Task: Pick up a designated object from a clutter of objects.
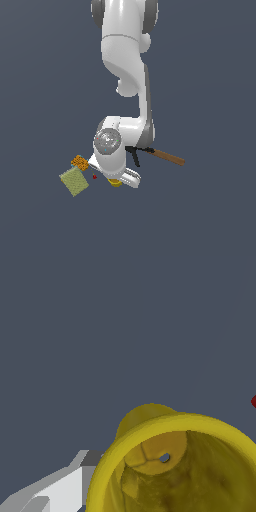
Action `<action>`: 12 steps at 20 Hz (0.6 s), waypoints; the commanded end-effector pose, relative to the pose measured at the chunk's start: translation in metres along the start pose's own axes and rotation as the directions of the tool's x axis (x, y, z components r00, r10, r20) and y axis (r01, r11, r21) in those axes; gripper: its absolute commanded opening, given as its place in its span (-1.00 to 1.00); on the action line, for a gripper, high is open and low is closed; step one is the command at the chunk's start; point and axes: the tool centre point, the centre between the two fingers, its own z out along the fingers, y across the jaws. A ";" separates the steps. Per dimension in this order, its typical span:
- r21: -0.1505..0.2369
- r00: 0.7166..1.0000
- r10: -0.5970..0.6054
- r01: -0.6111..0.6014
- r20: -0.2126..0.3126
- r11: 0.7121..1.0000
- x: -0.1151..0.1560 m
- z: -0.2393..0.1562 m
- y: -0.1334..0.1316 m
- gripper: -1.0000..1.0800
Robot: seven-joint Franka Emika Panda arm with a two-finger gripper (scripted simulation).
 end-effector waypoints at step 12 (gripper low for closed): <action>0.000 1.000 0.000 0.000 -0.001 1.000 -0.006 -0.011 -0.003 -1.00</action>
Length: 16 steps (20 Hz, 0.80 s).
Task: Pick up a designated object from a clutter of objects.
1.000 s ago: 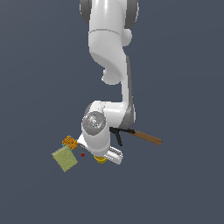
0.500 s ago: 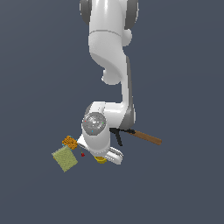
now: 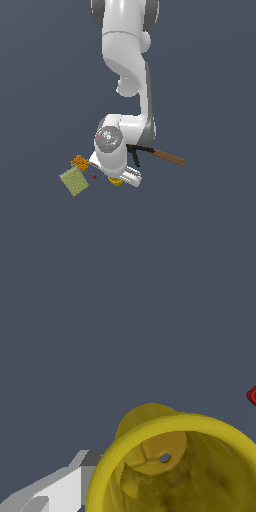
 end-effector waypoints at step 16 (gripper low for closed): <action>0.001 1.000 -0.001 0.001 -0.002 1.000 -0.062 -0.112 -0.035 -1.00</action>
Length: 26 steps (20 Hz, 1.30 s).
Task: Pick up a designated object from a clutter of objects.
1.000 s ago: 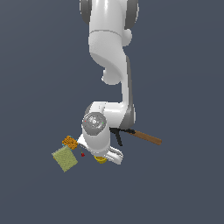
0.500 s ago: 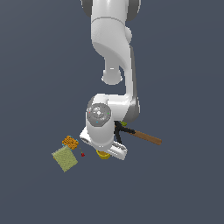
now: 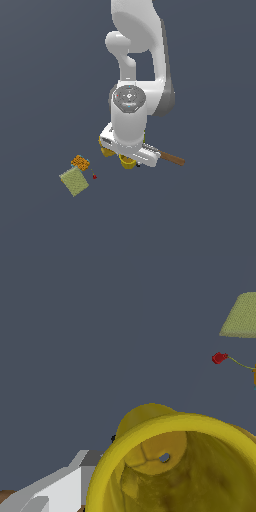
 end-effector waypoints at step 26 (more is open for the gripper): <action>-0.001 1.000 0.000 0.000 -0.003 1.000 -0.130 -0.251 -0.080 -1.00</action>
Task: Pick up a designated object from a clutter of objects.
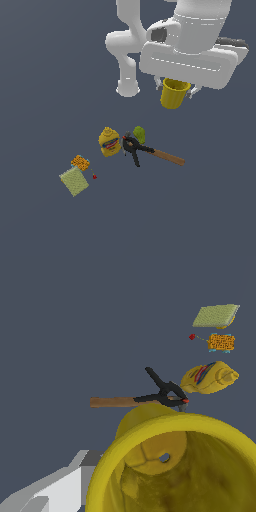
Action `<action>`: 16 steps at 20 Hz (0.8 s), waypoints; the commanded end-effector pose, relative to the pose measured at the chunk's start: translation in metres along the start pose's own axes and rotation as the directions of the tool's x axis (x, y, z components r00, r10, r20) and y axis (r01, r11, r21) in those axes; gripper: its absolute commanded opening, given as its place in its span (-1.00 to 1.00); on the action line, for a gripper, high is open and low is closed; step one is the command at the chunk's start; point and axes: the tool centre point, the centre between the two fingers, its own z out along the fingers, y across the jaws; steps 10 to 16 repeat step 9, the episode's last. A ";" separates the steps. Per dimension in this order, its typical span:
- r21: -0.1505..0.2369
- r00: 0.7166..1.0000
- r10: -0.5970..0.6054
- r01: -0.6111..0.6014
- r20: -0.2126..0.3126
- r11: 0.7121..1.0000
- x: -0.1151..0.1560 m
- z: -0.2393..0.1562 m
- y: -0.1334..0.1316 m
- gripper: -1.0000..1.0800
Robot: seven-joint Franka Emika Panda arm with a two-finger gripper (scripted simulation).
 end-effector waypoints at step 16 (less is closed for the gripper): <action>0.001 1.000 0.001 -0.001 0.001 1.000 -0.010 -0.024 -0.009 -1.00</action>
